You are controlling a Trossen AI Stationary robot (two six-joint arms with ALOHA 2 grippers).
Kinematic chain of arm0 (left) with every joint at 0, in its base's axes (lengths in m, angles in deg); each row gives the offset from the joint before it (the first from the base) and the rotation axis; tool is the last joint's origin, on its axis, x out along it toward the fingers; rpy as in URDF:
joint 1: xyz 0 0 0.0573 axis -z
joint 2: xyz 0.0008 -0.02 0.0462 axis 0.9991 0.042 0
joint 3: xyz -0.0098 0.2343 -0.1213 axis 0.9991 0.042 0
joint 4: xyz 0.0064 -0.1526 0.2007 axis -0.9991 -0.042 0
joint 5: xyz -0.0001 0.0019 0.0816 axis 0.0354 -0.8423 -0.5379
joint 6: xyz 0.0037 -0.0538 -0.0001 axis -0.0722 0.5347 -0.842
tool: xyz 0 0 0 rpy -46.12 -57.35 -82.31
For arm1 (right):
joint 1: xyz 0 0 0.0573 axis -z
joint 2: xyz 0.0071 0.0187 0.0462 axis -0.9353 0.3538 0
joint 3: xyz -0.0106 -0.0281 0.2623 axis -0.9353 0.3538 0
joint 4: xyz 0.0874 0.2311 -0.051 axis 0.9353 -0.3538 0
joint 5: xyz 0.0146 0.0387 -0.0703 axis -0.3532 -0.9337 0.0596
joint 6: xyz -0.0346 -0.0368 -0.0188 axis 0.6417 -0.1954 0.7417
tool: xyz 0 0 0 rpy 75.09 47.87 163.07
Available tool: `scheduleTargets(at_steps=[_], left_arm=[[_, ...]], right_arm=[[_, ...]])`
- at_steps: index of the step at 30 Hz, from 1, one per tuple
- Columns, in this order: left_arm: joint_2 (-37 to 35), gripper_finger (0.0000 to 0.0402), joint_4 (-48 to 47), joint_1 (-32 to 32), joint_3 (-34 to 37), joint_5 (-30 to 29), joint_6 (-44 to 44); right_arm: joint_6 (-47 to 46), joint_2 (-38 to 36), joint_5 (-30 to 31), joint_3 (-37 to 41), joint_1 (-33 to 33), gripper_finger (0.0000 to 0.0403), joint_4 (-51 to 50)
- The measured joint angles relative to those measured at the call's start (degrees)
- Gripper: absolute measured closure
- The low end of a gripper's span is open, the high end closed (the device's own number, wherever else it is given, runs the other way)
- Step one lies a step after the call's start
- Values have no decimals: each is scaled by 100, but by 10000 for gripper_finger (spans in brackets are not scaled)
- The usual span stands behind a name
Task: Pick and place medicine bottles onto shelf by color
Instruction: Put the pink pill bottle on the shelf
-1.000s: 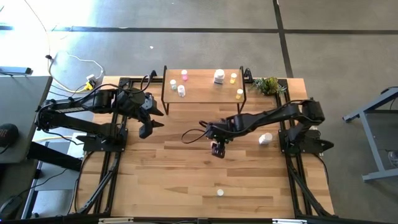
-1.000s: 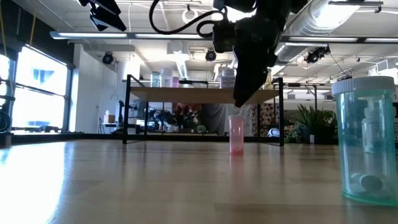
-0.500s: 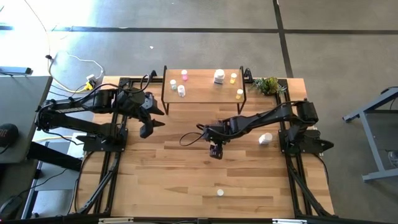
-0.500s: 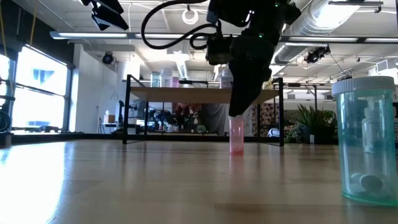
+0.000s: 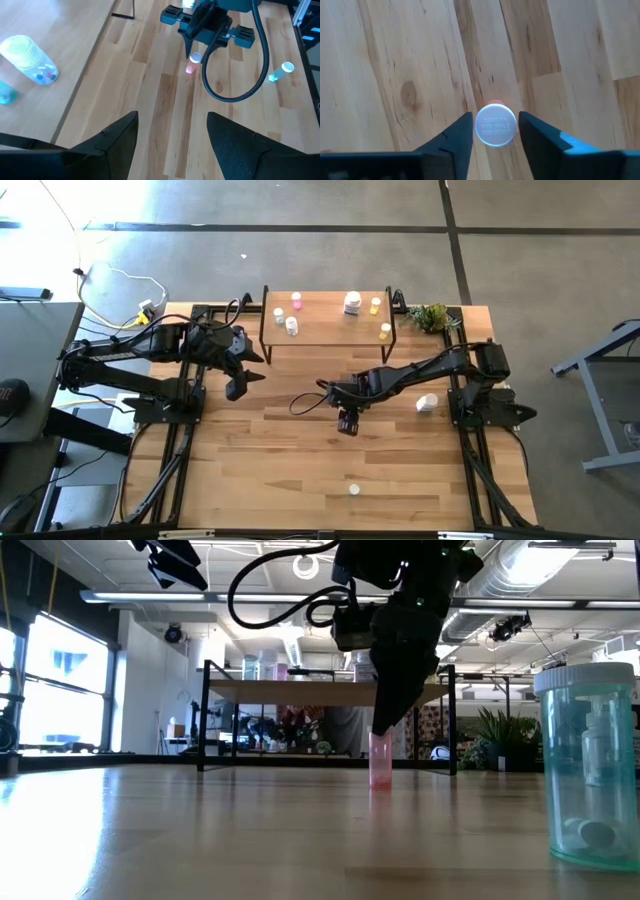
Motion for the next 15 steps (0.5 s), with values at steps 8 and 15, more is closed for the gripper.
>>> scheduleTargets(at_steps=[8, 15], left_arm=[[0, 177, 0, 0, 0, -20, -2], [0, 177, 19, 0, 0, -169, -4]], right_arm=[[-156, -3, 0, 0, 1, 304, 6], [-239, -58, -233, 0, 130, 296, 4]])
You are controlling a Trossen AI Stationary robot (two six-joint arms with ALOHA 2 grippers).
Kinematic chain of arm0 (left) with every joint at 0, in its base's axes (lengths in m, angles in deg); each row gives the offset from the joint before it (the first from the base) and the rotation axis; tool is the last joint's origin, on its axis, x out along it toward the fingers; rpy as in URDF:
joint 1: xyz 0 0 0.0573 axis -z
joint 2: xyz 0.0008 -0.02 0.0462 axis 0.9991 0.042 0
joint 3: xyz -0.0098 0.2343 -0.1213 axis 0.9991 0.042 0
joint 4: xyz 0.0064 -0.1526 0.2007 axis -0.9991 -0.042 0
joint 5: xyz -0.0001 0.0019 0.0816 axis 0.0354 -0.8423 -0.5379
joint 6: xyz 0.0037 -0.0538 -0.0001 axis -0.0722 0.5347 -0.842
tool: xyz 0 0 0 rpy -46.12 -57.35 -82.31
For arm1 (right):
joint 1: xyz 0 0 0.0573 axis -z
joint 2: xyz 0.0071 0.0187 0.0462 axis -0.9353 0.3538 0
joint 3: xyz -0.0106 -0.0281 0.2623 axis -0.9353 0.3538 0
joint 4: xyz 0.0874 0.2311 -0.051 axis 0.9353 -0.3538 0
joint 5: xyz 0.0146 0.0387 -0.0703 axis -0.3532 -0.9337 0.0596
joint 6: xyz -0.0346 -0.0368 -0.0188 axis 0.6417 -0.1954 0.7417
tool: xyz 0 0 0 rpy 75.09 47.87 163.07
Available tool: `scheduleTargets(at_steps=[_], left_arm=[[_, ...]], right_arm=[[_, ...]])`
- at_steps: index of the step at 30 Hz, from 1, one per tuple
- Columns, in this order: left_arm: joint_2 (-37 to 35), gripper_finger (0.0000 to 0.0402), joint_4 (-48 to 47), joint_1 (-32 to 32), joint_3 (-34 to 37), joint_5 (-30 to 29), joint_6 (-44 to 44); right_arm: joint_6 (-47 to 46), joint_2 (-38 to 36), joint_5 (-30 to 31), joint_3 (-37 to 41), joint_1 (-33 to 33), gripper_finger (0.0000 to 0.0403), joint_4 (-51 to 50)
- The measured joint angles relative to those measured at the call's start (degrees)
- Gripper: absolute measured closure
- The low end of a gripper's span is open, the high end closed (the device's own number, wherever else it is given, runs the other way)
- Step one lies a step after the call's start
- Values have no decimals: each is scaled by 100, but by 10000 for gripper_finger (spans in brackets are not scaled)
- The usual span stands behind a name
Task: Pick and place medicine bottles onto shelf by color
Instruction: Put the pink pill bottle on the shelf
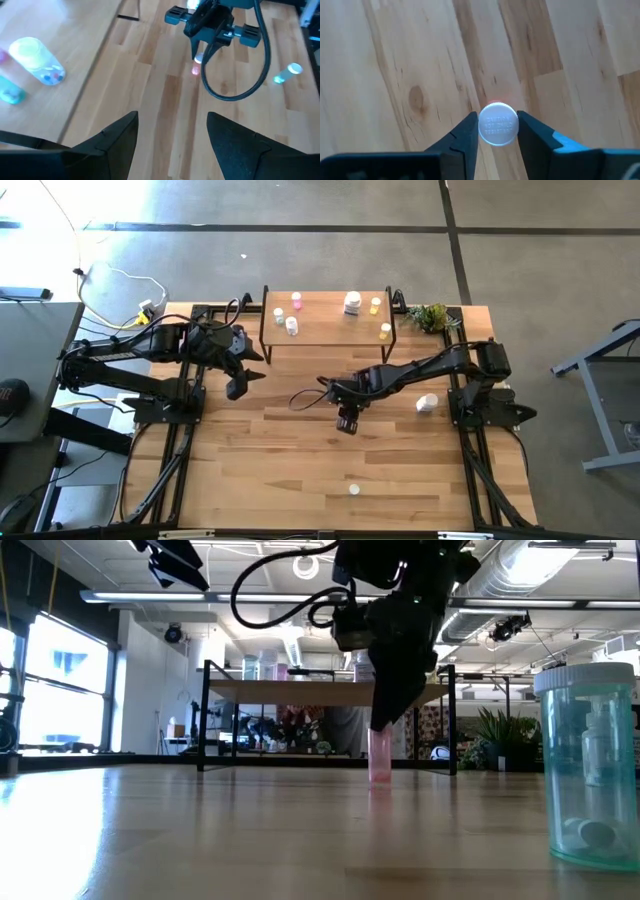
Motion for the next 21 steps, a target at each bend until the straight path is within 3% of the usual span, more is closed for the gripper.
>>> scheduleTargets(at_steps=[9, 21], left_arm=[[0, 177, 23, 0, 0, -349, -8], [0, 177, 521, -110, 0, -510, -187]], right_arm=[[-163, -407, -331, 0, 514, 299, 76], [-23, -1738, -350, 0, 1393, 299, 431]])
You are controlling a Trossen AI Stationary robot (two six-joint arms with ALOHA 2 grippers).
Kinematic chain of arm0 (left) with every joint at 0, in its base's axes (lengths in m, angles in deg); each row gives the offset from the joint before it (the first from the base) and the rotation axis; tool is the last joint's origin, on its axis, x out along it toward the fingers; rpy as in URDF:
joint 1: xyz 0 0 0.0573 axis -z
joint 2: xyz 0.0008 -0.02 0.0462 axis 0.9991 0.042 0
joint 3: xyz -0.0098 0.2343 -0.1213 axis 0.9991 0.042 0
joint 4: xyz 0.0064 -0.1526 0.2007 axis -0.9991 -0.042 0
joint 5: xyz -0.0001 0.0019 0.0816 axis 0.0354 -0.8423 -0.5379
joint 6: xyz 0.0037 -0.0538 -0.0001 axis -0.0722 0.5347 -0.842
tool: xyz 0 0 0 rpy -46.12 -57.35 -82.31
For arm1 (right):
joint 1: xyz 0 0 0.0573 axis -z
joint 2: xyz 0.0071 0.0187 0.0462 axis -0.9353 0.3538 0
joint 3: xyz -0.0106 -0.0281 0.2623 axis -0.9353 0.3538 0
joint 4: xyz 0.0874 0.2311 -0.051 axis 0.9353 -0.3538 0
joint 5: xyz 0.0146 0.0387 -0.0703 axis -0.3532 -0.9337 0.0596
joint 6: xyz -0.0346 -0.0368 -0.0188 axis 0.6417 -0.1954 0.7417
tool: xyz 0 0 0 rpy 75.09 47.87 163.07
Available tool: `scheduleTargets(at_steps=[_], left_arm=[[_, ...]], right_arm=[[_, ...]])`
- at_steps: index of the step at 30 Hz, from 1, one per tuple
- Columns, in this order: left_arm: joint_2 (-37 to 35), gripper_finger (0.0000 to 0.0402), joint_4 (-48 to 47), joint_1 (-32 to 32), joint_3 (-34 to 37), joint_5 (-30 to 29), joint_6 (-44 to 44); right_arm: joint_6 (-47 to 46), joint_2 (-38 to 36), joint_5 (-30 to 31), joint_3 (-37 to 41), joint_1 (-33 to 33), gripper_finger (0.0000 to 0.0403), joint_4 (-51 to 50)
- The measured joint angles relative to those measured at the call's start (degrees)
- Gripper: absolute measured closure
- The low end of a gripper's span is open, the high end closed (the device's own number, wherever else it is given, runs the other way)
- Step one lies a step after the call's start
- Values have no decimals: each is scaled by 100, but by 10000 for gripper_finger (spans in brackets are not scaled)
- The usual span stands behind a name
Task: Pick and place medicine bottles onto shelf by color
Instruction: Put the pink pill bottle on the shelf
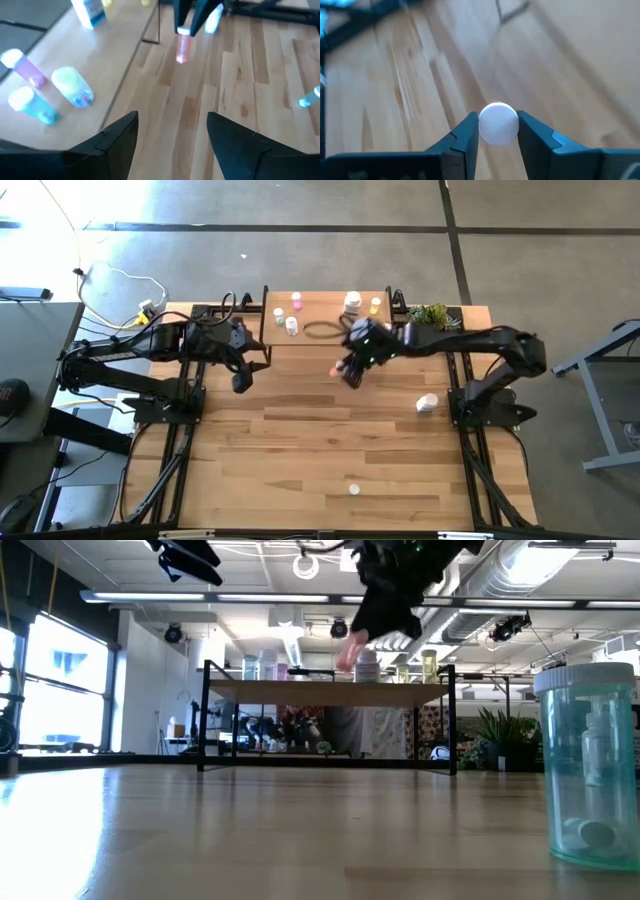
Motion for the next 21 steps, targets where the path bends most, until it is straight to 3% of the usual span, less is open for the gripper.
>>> scheduleTargets(at_steps=[13, 21], left_arm=[[234, 177, 1019, -568, -4, 2, -111], [610, 177, 1343, -860, -4, -105, -148]], right_arm=[[1129, -1286, 385, -56, 1030, 299, 661], [1941, -1040, 373, -1365, 1577, 299, -404]])
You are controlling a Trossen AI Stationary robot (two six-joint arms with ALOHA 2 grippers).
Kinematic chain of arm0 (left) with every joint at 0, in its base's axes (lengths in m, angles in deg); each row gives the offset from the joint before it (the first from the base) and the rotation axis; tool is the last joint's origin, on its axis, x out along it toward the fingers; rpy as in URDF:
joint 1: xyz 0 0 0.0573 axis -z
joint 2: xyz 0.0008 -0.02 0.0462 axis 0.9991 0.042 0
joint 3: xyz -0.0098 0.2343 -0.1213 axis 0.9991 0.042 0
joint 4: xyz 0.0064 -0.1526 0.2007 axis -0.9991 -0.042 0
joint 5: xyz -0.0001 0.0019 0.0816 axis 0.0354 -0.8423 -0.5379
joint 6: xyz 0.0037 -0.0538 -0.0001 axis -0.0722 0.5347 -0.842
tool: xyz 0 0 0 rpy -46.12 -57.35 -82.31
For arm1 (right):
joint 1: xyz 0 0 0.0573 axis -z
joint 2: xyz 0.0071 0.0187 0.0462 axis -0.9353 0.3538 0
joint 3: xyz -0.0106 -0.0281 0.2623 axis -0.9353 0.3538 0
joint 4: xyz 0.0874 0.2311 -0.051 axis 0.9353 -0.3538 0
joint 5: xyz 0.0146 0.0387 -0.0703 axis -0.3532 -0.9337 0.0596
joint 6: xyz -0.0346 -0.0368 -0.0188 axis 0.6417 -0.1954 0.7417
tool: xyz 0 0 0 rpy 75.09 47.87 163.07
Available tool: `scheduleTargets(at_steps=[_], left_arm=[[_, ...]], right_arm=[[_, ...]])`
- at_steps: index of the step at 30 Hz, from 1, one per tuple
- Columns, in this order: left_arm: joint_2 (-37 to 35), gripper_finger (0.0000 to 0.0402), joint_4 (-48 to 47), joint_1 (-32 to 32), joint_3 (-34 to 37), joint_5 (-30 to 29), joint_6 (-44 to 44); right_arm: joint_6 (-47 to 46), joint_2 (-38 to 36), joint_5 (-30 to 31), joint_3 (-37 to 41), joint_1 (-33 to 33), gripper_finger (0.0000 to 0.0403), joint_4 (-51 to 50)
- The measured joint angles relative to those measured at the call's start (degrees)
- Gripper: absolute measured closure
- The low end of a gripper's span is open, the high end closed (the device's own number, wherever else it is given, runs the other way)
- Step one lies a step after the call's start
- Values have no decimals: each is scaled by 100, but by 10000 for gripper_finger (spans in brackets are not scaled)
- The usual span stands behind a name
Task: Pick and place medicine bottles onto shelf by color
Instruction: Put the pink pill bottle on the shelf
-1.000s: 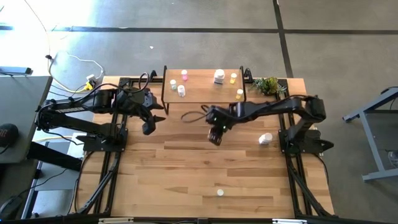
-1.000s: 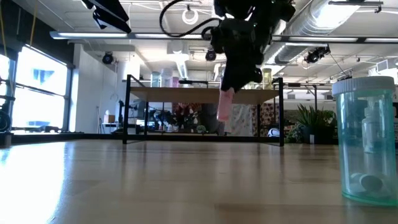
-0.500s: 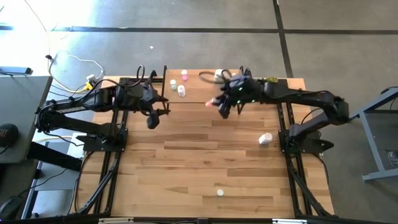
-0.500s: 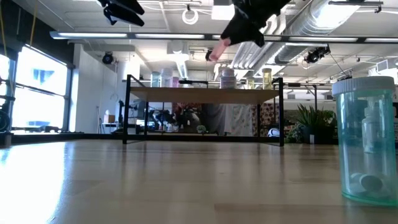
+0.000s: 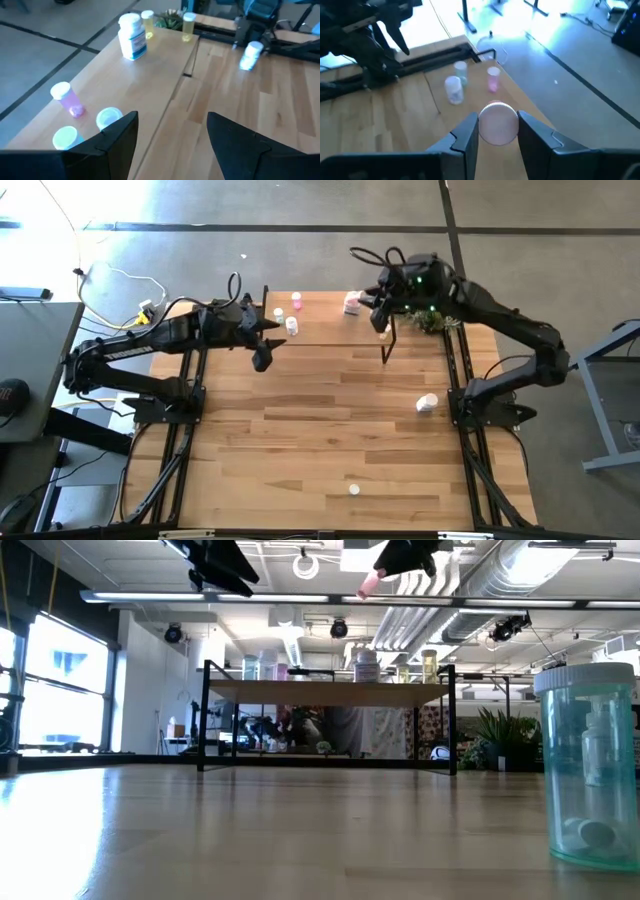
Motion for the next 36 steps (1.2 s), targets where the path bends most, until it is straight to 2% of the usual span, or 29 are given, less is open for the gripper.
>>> scheduleTargets(at_steps=[7, 14, 28, 36], left_arm=[[312, 177, 0, -114, 0, -2, -8], [526, 177, -2, -130, 0, -26, -8], [575, 177, -1, -129, 0, -41, 44], [575, 177, -1, -129, 0, -43, 191]], right_arm=[[389, 749, 7, -1036, 254, 299, -1722], [626, 1400, -69, -1380, 237, 299, -2736], [1288, 2145, -159, -1371, 108, 299, -2888], [1412, 2236, -154, -1367, 109, 299, -2883]])
